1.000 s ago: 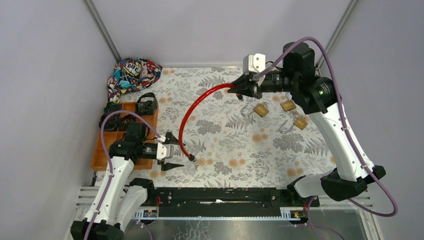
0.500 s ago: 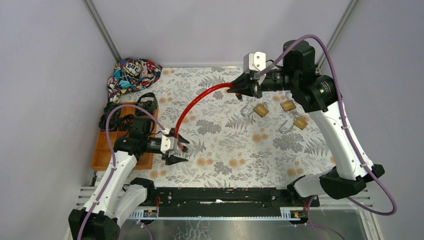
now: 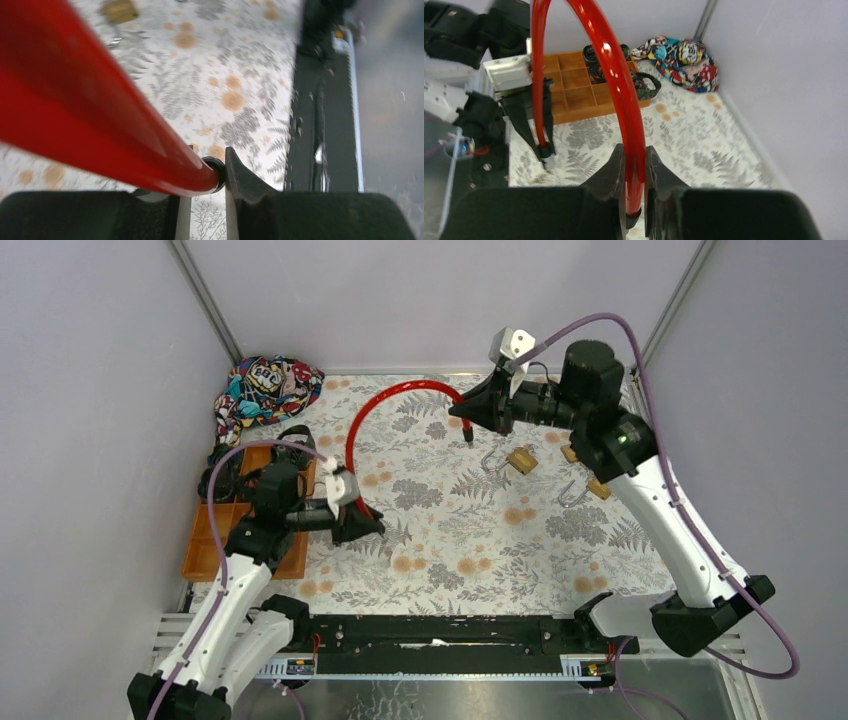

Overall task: Lock with the key
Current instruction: Pick up the lock from the center of the board, then lock the lock.

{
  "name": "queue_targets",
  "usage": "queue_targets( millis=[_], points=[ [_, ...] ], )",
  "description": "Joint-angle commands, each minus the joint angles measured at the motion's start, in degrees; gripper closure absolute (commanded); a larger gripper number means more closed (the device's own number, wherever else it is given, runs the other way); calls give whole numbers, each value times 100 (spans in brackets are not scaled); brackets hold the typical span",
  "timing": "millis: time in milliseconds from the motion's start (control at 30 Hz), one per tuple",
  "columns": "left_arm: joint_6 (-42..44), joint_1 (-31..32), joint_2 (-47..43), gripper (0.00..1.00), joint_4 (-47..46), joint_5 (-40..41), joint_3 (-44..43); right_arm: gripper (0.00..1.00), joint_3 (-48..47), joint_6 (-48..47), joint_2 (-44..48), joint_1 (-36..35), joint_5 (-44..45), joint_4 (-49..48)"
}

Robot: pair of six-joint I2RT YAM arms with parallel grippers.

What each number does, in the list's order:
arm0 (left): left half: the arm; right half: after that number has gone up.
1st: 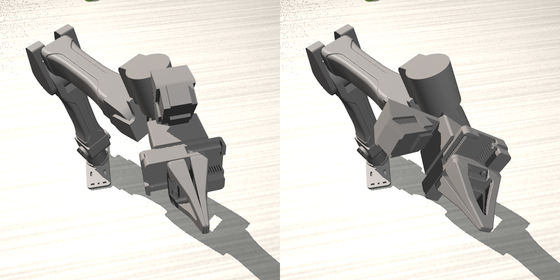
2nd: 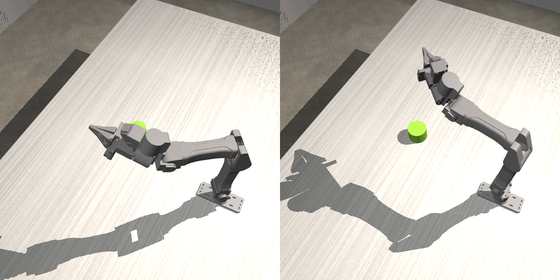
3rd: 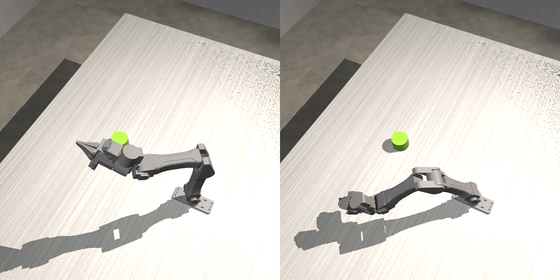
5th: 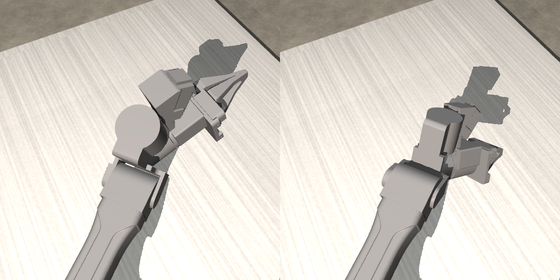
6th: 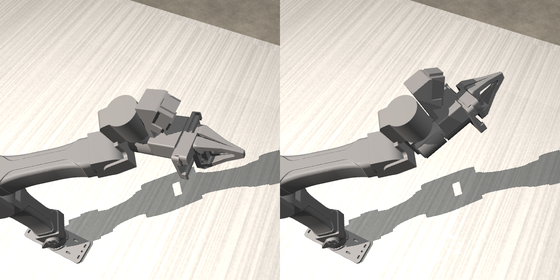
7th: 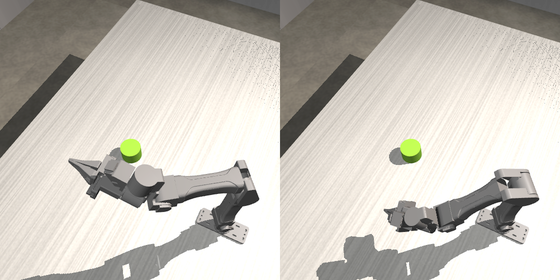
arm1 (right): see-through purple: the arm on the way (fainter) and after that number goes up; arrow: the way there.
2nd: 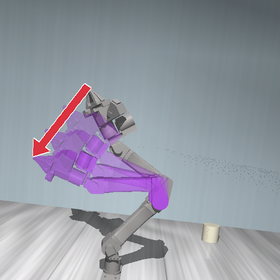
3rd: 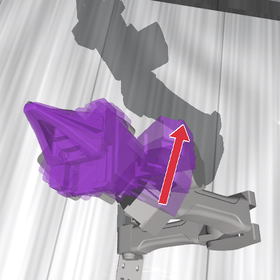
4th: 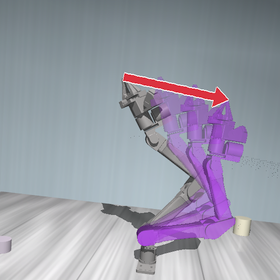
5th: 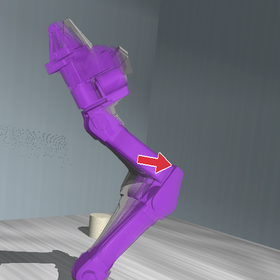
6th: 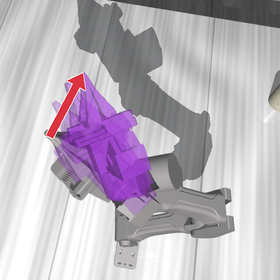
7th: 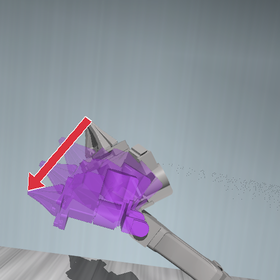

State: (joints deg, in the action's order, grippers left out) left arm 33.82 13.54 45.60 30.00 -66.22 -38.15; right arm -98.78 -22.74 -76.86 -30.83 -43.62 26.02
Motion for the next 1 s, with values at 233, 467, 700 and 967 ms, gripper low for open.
queue_targets(
  millis=[233, 467, 700, 967],
  points=[
    [-8614, 275, -381, 100, -5126, 3126, -74, 100, 2210, 4735, 632, -1492, 3462, -5613],
    [-9517, 377, -611, 100, -5609, 3601, -213, 100, 2355, 5343, 654, -1907, 3981, -6329],
    [-10061, 377, -595, 100, -5730, 3731, -509, 100, 2221, 5066, 480, -2102, 3896, -6324],
    [-10077, 370, -632, 100, -5959, 3671, -547, 100, 2119, 4665, 434, -2099, 3882, -5953]
  ],
)
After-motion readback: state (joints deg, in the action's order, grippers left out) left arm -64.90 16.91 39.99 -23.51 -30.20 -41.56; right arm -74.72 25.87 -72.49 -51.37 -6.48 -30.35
